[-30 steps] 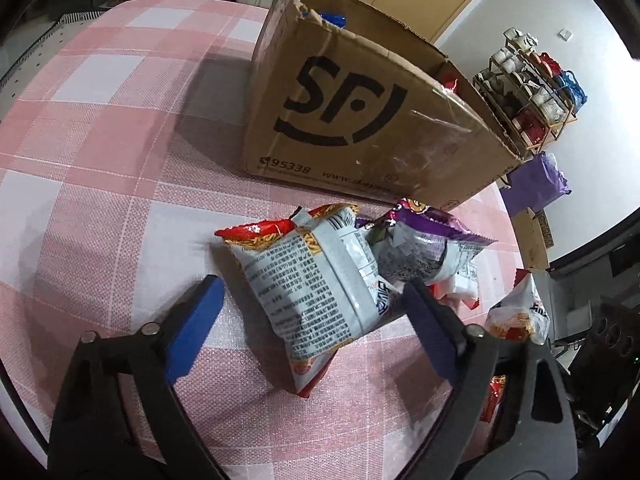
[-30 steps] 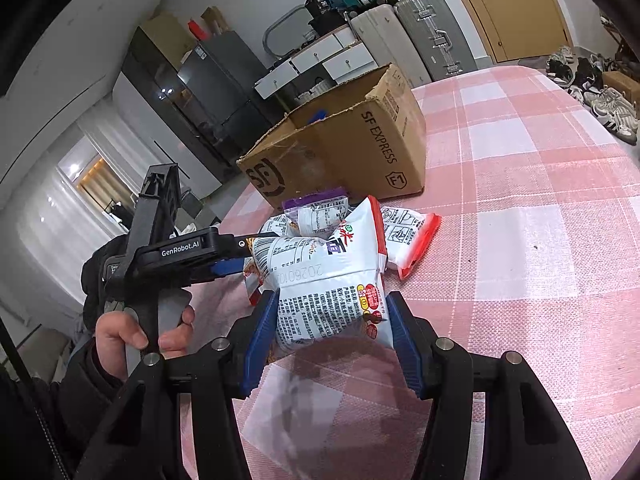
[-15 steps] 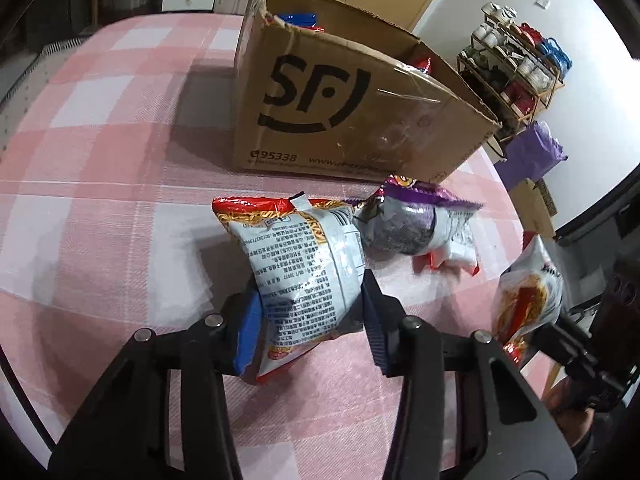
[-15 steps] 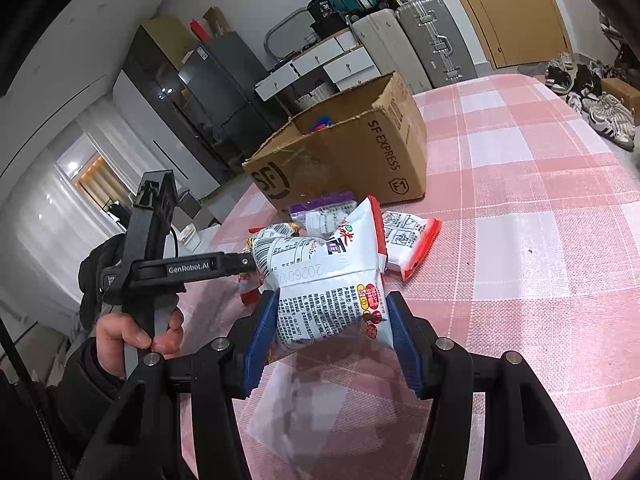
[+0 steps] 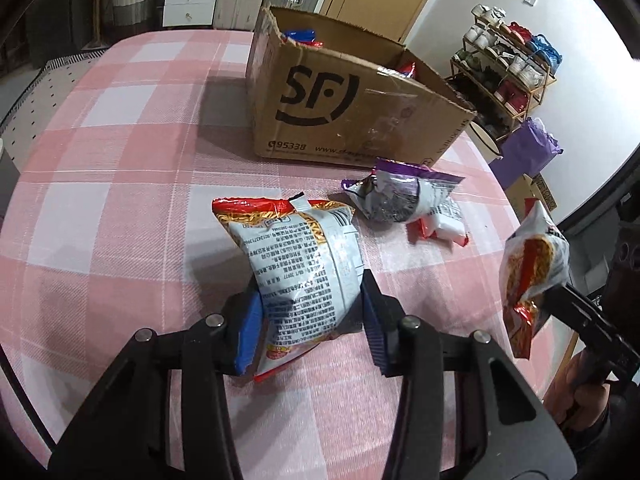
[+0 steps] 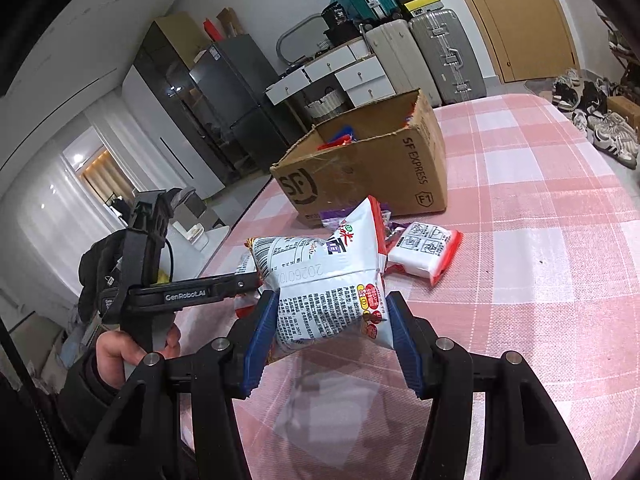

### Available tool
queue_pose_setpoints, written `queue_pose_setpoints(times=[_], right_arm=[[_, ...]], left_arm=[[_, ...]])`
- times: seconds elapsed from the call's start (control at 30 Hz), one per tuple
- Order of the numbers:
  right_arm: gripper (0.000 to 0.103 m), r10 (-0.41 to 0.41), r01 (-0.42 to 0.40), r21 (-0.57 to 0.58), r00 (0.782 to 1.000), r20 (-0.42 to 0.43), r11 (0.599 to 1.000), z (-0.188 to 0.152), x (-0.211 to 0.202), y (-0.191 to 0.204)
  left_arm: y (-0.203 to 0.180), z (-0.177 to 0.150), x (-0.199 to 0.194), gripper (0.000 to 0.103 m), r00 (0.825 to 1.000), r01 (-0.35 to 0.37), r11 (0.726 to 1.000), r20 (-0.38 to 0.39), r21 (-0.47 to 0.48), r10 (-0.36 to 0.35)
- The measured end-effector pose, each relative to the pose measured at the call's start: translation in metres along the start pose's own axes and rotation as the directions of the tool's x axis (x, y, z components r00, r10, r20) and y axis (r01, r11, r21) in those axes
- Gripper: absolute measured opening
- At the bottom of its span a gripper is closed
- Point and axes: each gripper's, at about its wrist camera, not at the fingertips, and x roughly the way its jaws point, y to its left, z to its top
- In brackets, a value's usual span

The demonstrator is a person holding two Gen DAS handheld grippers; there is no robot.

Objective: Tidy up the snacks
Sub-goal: 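Lift both chip bags and carry them toward the box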

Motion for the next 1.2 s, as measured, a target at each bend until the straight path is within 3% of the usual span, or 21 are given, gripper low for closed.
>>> queue_pose_setpoints(times=[0.3, 0.57, 1.2], right_arm=[[0.056, -0.001, 0.001, -0.029, 1.0, 0.021, 1.0, 0.001, -0.011, 0.016], [0.056, 0.005, -0.002, -0.038, 0.997, 0.071, 0.999, 0.017, -0.023, 0.028], [0.056, 0.038, -0.007, -0.167, 0.982, 0.183, 0.986, 0.116, -0.045, 0.062]], left_arm=[[-0.014, -0.016, -0.032, 0.041, 0.999, 0.017, 0.999, 0.044, 0.051, -0.019], [-0.034, -0.008, -0.071, 0.041, 0.994, 0.004, 0.993, 0.11, 0.117, -0.017], [-0.046, 0.062, -0.146, 0.041, 0.974, -0.04, 0.99, 0.227, 0.138, 0.008]])
